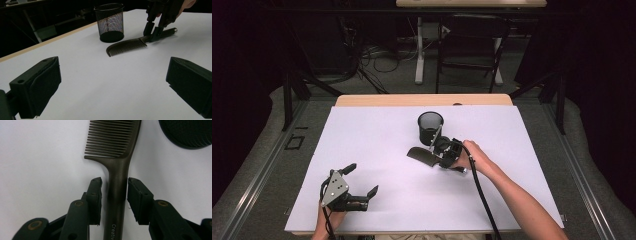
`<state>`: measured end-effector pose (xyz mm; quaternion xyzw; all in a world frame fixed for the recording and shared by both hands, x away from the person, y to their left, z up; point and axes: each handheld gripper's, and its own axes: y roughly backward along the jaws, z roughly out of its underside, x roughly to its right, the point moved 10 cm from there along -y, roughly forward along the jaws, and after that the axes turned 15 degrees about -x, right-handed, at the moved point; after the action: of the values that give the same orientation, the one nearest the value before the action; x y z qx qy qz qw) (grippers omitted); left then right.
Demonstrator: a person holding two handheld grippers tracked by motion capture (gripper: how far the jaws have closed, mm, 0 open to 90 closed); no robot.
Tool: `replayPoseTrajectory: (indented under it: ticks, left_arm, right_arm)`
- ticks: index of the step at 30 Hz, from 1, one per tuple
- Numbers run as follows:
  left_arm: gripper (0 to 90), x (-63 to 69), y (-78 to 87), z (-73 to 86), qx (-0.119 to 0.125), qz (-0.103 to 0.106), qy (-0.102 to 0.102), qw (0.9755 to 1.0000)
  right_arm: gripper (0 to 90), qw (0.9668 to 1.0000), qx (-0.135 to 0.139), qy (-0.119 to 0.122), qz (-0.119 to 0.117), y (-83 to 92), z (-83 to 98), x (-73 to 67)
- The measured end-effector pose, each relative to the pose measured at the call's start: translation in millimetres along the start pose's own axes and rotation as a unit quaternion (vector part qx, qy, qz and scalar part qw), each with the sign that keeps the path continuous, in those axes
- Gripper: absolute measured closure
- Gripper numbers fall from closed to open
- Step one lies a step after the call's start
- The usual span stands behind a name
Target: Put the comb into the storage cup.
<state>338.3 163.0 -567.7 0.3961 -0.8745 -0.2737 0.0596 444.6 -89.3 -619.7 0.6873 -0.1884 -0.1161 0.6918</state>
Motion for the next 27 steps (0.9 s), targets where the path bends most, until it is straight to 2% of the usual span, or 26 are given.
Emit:
replayPoseTrajectory:
  ticks: [4,5,8,20,22,26,27]
  left_arm:
    - [0.0,-0.3,0.3,0.0,0.000,-0.001,-0.001,1.0000]
    - [0.0,-0.5,0.3,0.0,0.000,-0.002,-0.001,1.0000]
    - [0.0,-0.4,0.3,0.0,0.000,-0.001,-0.001,1.0000]
    - [0.0,-0.3,0.5,0.1,0.000,0.000,-0.001,1.0000]
    - [0.0,-0.4,0.4,0.2,0.000,-0.001,-0.001,1.0000]
    - [0.0,-0.2,0.5,0.1,0.000,0.000,-0.002,1.0000]
    - [0.0,-0.3,0.5,0.1,0.000,-0.001,-0.001,1.0000]
  right_arm:
    - [67.3,0.9999,-0.012,-0.003,-0.002,-1.7,-0.9,0.5]
    - [67.4,1.0000,-0.006,-0.004,-0.001,-3.3,-2.3,1.2]
    - [70.1,0.9998,-0.015,-0.015,-0.004,-4.3,-1.3,0.9]
    - [72.8,0.9993,-0.002,-0.031,-0.019,-4.8,-0.4,2.3]
    - [72.8,0.9991,0.008,-0.035,-0.022,-4.8,-1.5,1.0]
    - [72.8,0.9992,0.015,-0.034,-0.016,-0.2,-0.8,1.0]
    - [72.8,0.9991,0.024,-0.032,-0.013,0.6,-1.8,1.3]
